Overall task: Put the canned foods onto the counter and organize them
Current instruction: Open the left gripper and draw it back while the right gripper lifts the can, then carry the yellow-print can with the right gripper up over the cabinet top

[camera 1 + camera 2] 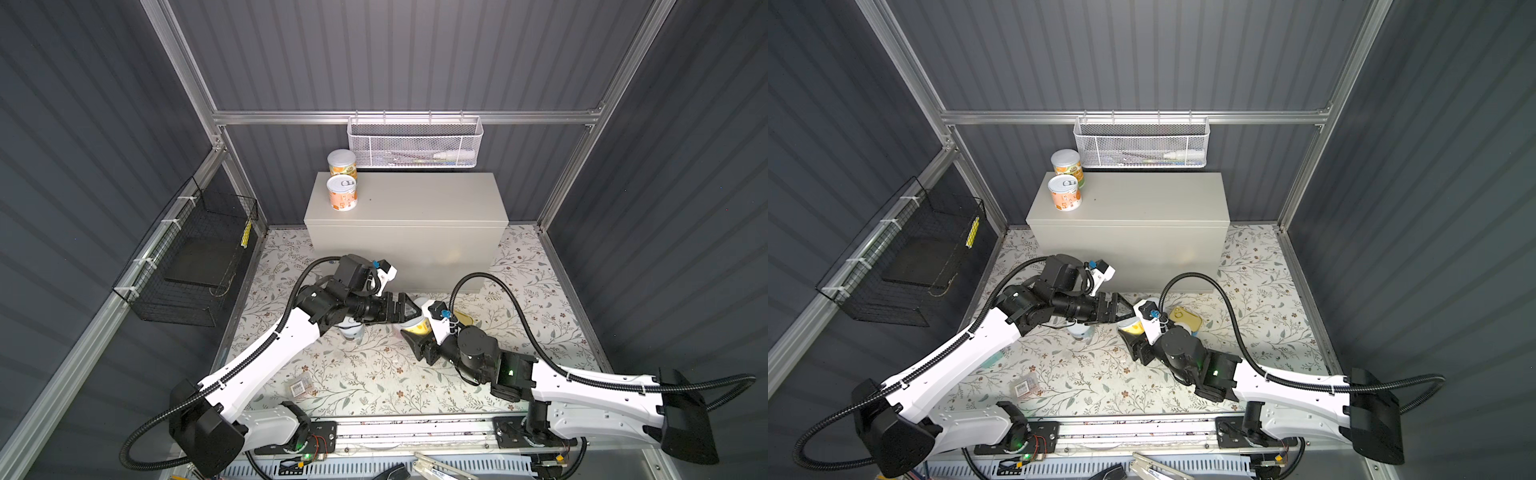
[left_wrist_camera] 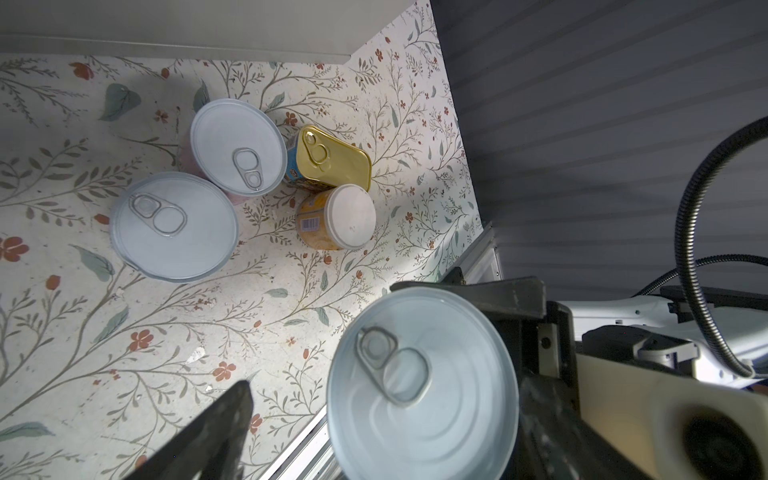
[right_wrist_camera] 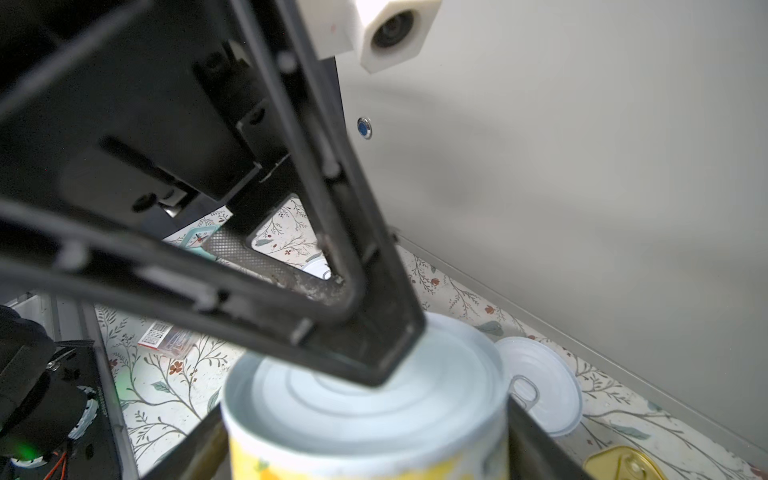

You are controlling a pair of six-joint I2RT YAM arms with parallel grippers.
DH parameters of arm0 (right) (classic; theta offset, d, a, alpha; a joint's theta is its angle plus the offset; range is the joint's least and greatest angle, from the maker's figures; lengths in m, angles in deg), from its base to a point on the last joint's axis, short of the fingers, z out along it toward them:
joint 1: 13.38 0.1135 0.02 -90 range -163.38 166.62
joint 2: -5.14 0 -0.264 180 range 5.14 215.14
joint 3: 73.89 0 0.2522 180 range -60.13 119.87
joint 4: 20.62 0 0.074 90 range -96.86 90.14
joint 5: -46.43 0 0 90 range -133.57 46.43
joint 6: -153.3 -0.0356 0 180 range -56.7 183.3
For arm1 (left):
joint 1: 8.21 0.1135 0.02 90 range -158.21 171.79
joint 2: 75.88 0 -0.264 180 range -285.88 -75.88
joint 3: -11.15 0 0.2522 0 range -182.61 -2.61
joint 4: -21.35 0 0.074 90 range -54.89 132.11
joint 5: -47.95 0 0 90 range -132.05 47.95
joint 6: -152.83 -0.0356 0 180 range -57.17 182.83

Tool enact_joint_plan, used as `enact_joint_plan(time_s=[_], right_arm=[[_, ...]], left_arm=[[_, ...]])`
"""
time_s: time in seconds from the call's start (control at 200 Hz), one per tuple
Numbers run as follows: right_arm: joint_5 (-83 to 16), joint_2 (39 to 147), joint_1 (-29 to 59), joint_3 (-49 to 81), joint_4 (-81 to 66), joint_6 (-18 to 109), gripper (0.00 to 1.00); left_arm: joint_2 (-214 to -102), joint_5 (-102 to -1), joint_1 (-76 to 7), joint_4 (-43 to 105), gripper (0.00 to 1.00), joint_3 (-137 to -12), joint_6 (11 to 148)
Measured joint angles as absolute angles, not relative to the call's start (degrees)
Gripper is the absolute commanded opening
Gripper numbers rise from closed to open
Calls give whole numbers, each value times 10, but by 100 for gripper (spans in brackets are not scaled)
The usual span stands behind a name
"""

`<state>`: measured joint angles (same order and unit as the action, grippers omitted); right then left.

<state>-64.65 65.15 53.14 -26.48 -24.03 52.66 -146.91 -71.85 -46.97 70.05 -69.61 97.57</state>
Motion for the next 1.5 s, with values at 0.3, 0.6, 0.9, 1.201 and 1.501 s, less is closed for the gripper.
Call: enact_joint_plan(time_s=[0.3,0.6,0.9,1.201,1.501], right_arm=[[-676,636,530,-263,-173,523,63],[-679,594,530,-248,-133,509,63],[-664,592,529,-184,-92,506,62],[-612,605,508,-98,-54,516,63],[-552,627,457,-30,-32,520,63]], left_arm=[[-1390,-608,-451,714,100,-674,959],[-1348,-478,-449,733,100,-646,959],[-1283,-415,-449,741,100,-597,965],[-1253,-402,-449,750,100,-527,979],[-1237,-395,-449,747,100,-518,980]])
